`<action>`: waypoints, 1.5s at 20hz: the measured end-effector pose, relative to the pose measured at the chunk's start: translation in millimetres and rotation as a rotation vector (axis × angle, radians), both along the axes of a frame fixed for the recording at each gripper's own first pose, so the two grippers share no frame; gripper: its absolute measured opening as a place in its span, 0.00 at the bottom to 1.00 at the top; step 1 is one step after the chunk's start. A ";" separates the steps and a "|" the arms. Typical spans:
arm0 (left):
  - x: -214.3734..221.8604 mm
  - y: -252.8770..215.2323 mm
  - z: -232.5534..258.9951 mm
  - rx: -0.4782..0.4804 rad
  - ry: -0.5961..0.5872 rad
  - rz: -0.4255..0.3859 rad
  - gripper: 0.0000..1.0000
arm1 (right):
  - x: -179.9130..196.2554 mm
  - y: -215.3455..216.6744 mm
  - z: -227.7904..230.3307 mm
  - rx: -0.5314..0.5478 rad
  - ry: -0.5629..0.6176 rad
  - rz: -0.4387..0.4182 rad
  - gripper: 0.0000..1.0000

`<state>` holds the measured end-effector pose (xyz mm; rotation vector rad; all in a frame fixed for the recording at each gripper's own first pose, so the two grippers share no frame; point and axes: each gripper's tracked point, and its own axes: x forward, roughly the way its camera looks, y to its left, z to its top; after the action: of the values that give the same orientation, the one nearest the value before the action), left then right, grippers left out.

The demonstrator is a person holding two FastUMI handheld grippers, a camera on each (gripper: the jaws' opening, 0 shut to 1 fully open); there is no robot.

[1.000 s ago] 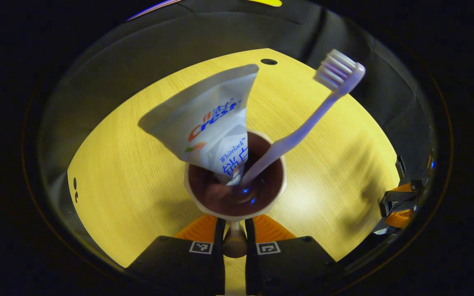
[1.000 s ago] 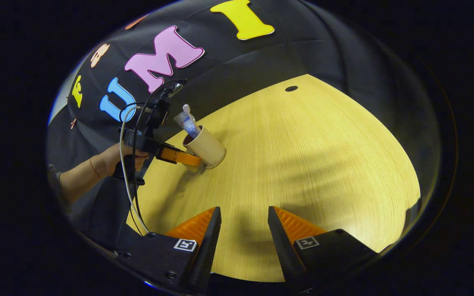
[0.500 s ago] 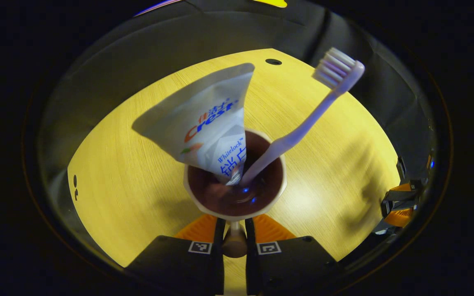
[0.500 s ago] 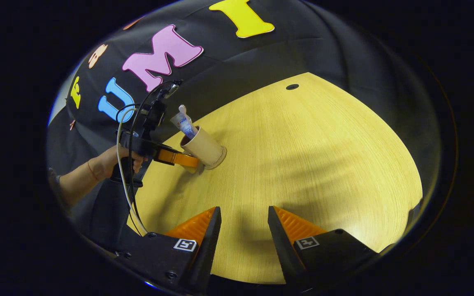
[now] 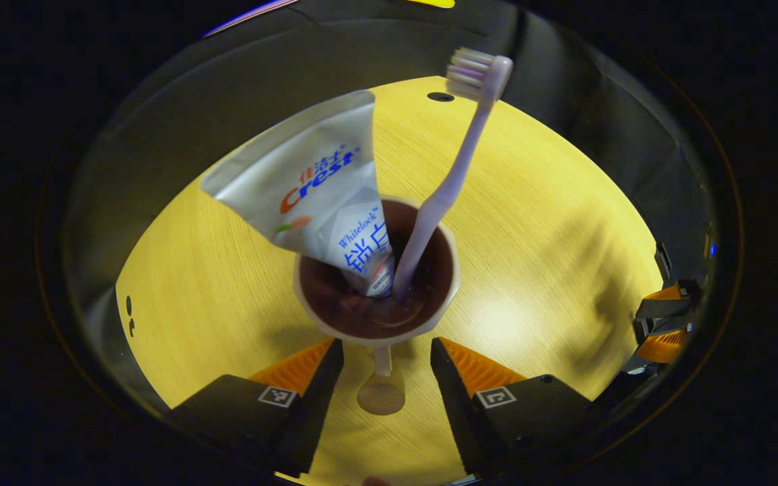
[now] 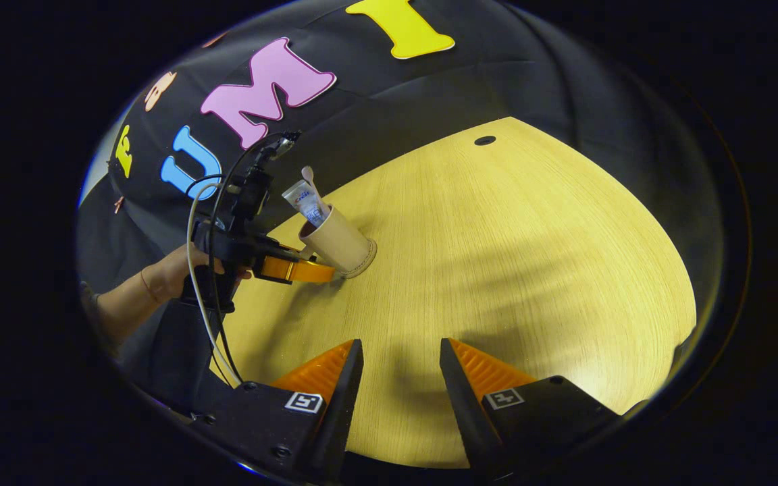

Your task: Put the toothbrush and toothpaste on the desktop into the cup, then pick up the cup and place it on the coaster on the desktop.

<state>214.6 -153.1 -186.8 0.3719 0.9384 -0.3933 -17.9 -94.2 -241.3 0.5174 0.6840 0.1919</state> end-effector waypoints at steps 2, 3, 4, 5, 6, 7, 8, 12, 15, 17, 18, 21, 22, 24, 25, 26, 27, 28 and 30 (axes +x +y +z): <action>-4.4 4.6 6.3 -0.012 -0.022 0.014 0.88 | 1.6 1.8 2.7 0.000 0.000 0.001 0.71; -7.6 6.2 9.6 -0.026 -0.032 0.019 0.91 | 2.5 3.3 3.6 0.000 -0.001 0.003 0.71; -12.8 8.1 12.9 -0.040 -0.042 0.026 0.92 | 3.5 5.2 4.9 -0.001 -0.002 0.008 0.71; -17.5 10.4 16.5 -0.053 -0.055 0.031 0.92 | 4.8 6.9 6.3 -0.004 -0.003 0.014 0.71; -21.3 13.9 20.4 -0.064 -0.075 0.040 0.92 | 6.4 8.6 8.0 -0.005 -0.003 0.021 0.71; -25.4 17.3 26.0 -0.077 -0.098 0.050 0.92 | 8.3 10.5 10.5 -0.004 -0.004 0.026 0.71; -30.4 19.5 31.7 -0.095 -0.119 0.062 0.92 | 10.3 12.5 12.8 -0.004 -0.004 0.031 0.71; -56.1 37.6 57.3 -0.175 -0.210 0.120 0.91 | 18.0 21.1 23.5 -0.015 -0.012 0.055 0.71; -76.4 52.4 72.6 -0.229 -0.259 0.166 0.91 | 22.4 26.8 29.5 -0.026 -0.018 0.071 0.71; -89.9 61.5 79.4 -0.271 -0.284 0.207 0.91 | 24.3 29.3 32.7 -0.034 -0.023 0.074 0.71; -95.7 65.2 81.9 -0.294 -0.297 0.225 0.92 | 24.8 30.2 34.9 -0.039 -0.025 0.075 0.71; -113.1 79.3 91.3 -0.337 -0.341 0.275 0.92 | 25.0 33.9 40.4 -0.055 -0.029 0.073 0.71; -116.7 83.9 92.3 -0.347 -0.356 0.290 0.92 | 24.8 35.4 42.4 -0.059 -0.030 0.074 0.71; -126.2 90.5 94.0 -0.376 -0.377 0.309 0.93 | 21.2 39.2 47.0 -0.066 -0.036 0.078 0.71; -131.2 93.2 96.8 -0.390 -0.386 0.315 0.94 | 20.1 42.1 49.9 -0.068 -0.039 0.082 0.71; -136.3 95.5 98.3 -0.402 -0.392 0.318 0.94 | 19.9 44.6 51.9 -0.070 -0.041 0.083 0.71; -140.9 96.6 99.1 -0.414 -0.397 0.318 0.94 | 17.8 47.5 54.8 -0.068 -0.044 0.086 0.71; -147.0 94.4 97.2 -0.431 -0.392 0.311 0.94 | 17.8 50.8 58.2 -0.065 -0.048 0.086 0.71; -157.4 94.9 90.6 -0.448 -0.379 0.311 0.93 | 16.6 58.1 64.5 -0.058 -0.057 0.089 0.71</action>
<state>57.1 -58.2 -96.2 -0.1098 0.5037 -0.2260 -1.3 -36.0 -176.9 0.4246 0.6556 0.2687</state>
